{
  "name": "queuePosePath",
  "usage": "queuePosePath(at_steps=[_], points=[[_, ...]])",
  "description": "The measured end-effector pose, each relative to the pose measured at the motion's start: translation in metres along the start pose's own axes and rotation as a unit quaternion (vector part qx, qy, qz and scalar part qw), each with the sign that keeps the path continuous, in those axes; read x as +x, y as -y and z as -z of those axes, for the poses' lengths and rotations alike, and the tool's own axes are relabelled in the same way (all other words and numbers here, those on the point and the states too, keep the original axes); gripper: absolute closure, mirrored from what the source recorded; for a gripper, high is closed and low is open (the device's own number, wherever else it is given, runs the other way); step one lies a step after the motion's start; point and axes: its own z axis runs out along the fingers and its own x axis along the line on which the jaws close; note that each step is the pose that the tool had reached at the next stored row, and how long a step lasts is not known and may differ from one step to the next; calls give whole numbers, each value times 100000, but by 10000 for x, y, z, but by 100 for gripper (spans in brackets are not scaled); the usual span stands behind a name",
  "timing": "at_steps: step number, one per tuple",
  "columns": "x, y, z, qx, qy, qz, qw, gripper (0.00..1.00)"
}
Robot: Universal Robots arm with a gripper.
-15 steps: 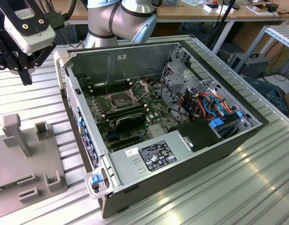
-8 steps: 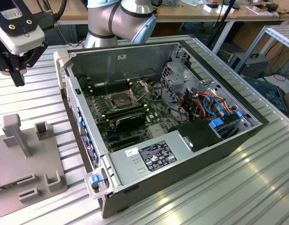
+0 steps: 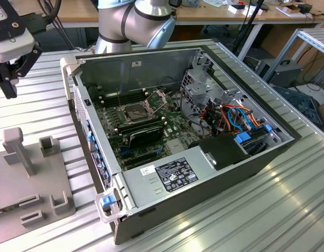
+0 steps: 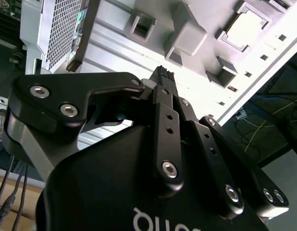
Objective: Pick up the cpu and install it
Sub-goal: 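Reach for the cpu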
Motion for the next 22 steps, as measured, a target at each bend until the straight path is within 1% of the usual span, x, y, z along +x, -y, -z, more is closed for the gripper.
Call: queuePosePath(at_steps=[3, 5, 8, 18, 22], points=[[51, 4, 2, 2, -4, 5, 100000, 89], [110, 8, 3, 0, -2, 2, 100000, 89], [145, 11, 3, -3, 0, 6, 100000, 89], [151, 11, 4, -1, -3, 3, 100000, 89], [183, 14, 1, -2, 1, 0, 100000, 89]])
